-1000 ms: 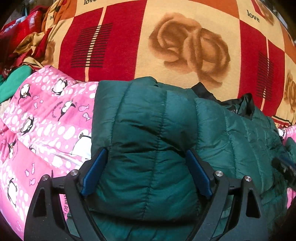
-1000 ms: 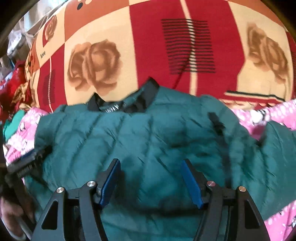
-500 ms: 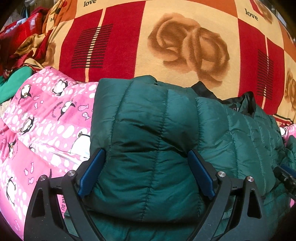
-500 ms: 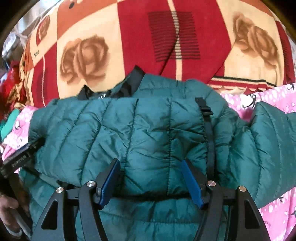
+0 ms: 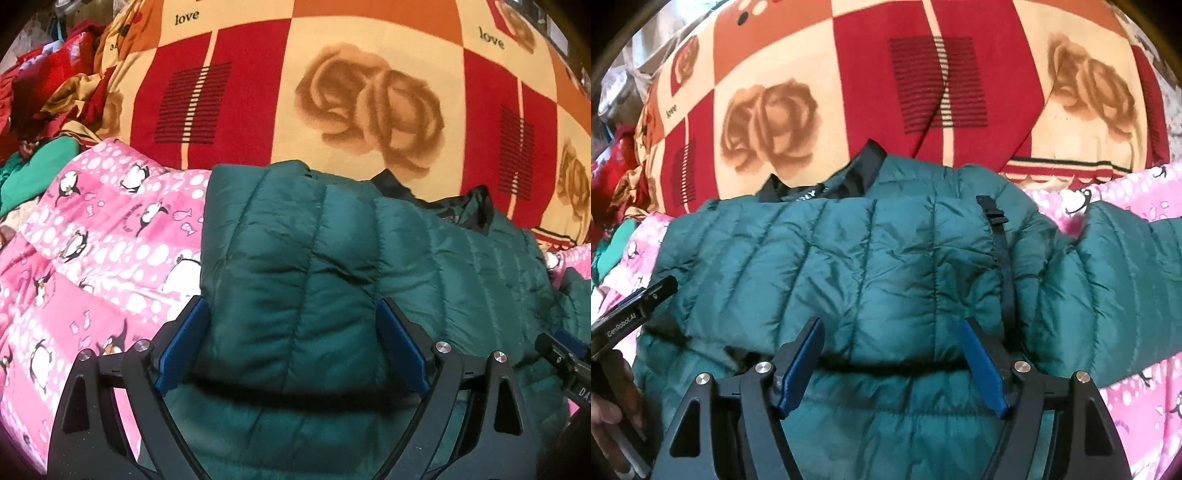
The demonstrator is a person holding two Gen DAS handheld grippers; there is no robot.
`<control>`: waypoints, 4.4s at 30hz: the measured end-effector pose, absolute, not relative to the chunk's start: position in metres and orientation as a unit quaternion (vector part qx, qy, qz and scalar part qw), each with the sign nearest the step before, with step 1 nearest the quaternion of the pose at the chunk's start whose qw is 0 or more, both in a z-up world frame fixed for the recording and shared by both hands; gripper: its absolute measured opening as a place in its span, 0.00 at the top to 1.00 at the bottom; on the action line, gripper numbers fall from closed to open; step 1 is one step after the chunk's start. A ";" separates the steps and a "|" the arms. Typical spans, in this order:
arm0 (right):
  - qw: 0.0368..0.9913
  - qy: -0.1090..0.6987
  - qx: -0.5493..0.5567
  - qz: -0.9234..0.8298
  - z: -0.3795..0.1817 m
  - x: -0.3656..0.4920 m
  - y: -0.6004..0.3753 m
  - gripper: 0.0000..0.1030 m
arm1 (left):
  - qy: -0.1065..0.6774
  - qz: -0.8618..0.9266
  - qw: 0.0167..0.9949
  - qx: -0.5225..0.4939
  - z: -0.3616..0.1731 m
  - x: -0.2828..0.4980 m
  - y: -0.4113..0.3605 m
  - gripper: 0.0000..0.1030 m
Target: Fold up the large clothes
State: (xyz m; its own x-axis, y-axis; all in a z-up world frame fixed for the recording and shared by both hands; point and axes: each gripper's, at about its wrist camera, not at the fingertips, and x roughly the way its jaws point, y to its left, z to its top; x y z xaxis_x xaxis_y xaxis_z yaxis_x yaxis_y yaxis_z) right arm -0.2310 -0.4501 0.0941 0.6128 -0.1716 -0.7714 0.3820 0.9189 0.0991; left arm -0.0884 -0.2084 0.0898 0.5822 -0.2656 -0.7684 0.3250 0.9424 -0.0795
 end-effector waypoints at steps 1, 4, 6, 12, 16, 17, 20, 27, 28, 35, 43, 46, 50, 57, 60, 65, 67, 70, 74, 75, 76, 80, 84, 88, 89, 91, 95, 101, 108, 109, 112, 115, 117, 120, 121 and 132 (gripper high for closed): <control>0.891 0.408 0.128 -0.155 0.097 -0.234 -0.447 0.29 | 0.426 -0.171 0.888 0.031 0.094 -0.093 -0.208 0.11; 0.894 0.403 0.126 -0.152 0.102 -0.243 -0.440 0.29 | 0.415 -0.180 0.892 0.025 0.105 -0.108 -0.207 0.11; 0.893 0.403 0.127 -0.153 0.104 -0.248 -0.436 0.29 | 0.403 -0.182 0.897 0.030 0.113 -0.118 -0.207 0.11; 0.894 0.397 0.132 -0.161 0.110 -0.264 -0.432 0.29 | 0.388 -0.195 0.900 0.040 0.129 -0.145 -0.209 0.11; 0.895 0.391 0.136 -0.166 0.117 -0.277 -0.432 0.28 | 0.381 -0.205 0.901 0.036 0.137 -0.162 -0.211 0.11; 0.895 0.390 0.135 -0.167 0.119 -0.281 -0.431 0.27 | 0.380 -0.207 0.901 0.036 0.138 -0.166 -0.212 0.11; 0.897 0.385 0.134 -0.172 0.123 -0.292 -0.431 0.25 | 0.376 -0.217 0.900 0.036 0.144 -0.180 -0.216 0.11; 0.896 0.378 0.139 -0.184 0.129 -0.316 -0.439 0.25 | 0.364 -0.239 0.899 0.044 0.156 -0.209 -0.230 0.11; 0.896 0.377 0.140 -0.186 0.130 -0.319 -0.441 0.25 | 0.364 -0.243 0.898 0.045 0.157 -0.213 -0.232 0.11; 0.896 0.368 0.137 -0.205 0.139 -0.343 -0.455 0.25 | 0.356 -0.263 0.895 0.050 0.165 -0.236 -0.253 0.11; 0.893 0.361 0.140 -0.229 0.143 -0.365 -0.479 0.25 | 0.347 -0.286 0.892 0.053 0.174 -0.255 -0.275 0.11; 0.891 0.361 0.142 -0.236 0.142 -0.372 -0.488 0.25 | 0.347 -0.289 0.890 0.060 0.174 -0.259 -0.283 0.11; 0.888 0.361 0.148 -0.243 0.140 -0.379 -0.499 0.25 | 0.345 -0.292 0.889 0.071 0.174 -0.264 -0.293 0.11; 0.883 0.364 0.154 -0.253 0.135 -0.387 -0.514 0.25 | 0.347 -0.294 0.887 0.082 0.170 -0.268 -0.308 0.11; 0.881 0.364 0.154 -0.259 0.134 -0.391 -0.519 0.24 | 0.349 -0.295 0.886 0.084 0.168 -0.269 -0.312 0.11; 0.876 0.366 0.159 -0.270 0.132 -0.396 -0.531 0.24 | 0.352 -0.294 0.884 0.090 0.164 -0.270 -0.317 0.11; 0.874 0.367 0.159 -0.275 0.131 -0.398 -0.536 0.24 | 0.354 -0.294 0.883 0.089 0.163 -0.269 -0.317 0.11; 0.870 0.368 0.163 -0.285 0.130 -0.401 -0.544 0.24 | 0.361 -0.297 0.880 0.082 0.161 -0.267 -0.316 0.11; 0.863 0.368 0.168 -0.301 0.127 -0.405 -0.558 0.24 | 0.366 -0.299 0.878 0.075 0.158 -0.262 -0.313 0.11; 0.862 0.368 0.170 -0.305 0.127 -0.406 -0.562 0.24 | 0.367 -0.300 0.877 0.072 0.157 -0.260 -0.312 0.11; 0.860 0.368 0.172 -0.308 0.126 -0.406 -0.565 0.24 | 0.370 -0.300 0.877 0.067 0.156 -0.258 -0.309 0.11; 0.851 0.371 0.178 -0.327 0.120 -0.408 -0.584 0.24 | 0.385 -0.300 0.872 0.040 0.151 -0.247 -0.302 0.11; 0.841 0.375 0.185 -0.344 0.114 -0.412 -0.602 0.24 | 0.396 -0.297 0.869 0.022 0.147 -0.238 -0.296 0.11; 0.832 0.375 0.188 -0.364 0.111 -0.416 -0.622 0.24 | 0.401 -0.293 0.868 0.019 0.142 -0.232 -0.295 0.11; 0.829 0.374 0.191 -0.368 0.110 -0.417 -0.628 0.24 | 0.403 -0.292 0.867 0.020 0.141 -0.231 -0.295 0.11; 0.827 0.373 0.194 -0.374 0.110 -0.419 -0.635 0.24 | 0.407 -0.292 0.865 0.022 0.137 -0.229 -0.295 0.11; 0.822 0.359 0.199 -0.396 0.115 -0.427 -0.657 0.24 | 0.412 -0.290 0.863 0.025 0.131 -0.224 -0.295 0.11; 0.805 0.323 0.221 -0.447 0.124 -0.444 -0.699 0.24 | 0.417 -0.281 0.864 0.016 0.127 -0.213 -0.288 0.11; 0.781 0.293 0.260 -0.487 0.128 -0.462 -0.747 0.24 | 0.426 -0.273 0.862 0.003 0.121 -0.206 -0.284 0.11; 0.779 0.290 0.268 -0.488 0.127 -0.463 -0.754 0.24 | 0.427 -0.273 0.862 0.004 0.120 -0.206 -0.285 0.11; 0.774 0.282 0.289 -0.487 0.124 -0.463 -0.768 0.24 | 0.430 -0.275 0.860 0.012 0.116 -0.207 -0.288 0.11; 0.776 0.274 0.301 -0.482 0.122 -0.461 -0.779 0.24 | 0.432 -0.277 0.858 0.021 0.113 -0.208 -0.290 0.11; 0.781 0.268 0.298 -0.479 0.123 -0.460 -0.783 0.24 | 0.433 -0.275 0.858 0.024 0.111 -0.208 -0.291 0.11; 0.796 0.259 0.277 -0.471 0.127 -0.455 -0.782 0.37 | 0.438 -0.271 0.857 0.025 0.107 -0.205 -0.289 0.11; 0.803 0.258 0.269 -0.466 0.129 -0.453 -0.781 0.48 | 0.440 -0.269 0.856 0.023 0.106 -0.204 -0.288 0.11; 0.872 0.202 0.289 -0.340 0.164 -0.448 -0.733 0.81 | 0.433 -0.266 0.861 0.007 0.114 -0.203 -0.273 0.11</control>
